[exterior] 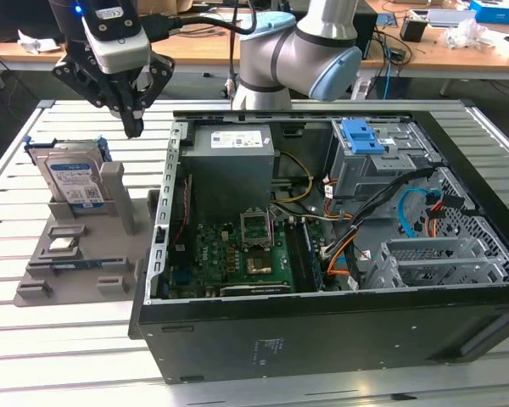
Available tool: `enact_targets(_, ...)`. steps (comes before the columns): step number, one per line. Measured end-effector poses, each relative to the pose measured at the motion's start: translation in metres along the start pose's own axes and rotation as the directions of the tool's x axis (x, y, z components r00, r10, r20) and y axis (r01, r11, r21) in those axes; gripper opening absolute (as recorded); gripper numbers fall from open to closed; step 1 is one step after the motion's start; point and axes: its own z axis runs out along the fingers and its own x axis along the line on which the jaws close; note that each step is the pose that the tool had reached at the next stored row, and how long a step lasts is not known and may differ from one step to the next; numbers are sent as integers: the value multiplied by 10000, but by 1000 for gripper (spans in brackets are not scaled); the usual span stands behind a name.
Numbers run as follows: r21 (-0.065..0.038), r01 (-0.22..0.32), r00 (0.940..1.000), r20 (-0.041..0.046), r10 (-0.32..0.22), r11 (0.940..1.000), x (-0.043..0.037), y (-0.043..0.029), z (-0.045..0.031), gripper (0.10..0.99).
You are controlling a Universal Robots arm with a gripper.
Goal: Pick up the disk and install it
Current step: 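Reach for the disk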
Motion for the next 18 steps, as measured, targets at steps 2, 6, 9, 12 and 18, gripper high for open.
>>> enact_targets(2, 0, 0, 10000, 0, 0, 10000, 44, -3, -1, 106)
enact_targets(6, 0, 1, 10000, 0, -1, 10000, 111, -8, -3, 106)
enact_targets(9, 0, 0, 10000, 1, 0, 10000, 184, -14, -5, 106)
enact_targets(12, 0, 0, 10000, 0, 0, 10000, 261, -20, -7, 106)
enact_targets(18, 0, 0, 10000, 0, 0, 10000, 388, -29, -10, 106)
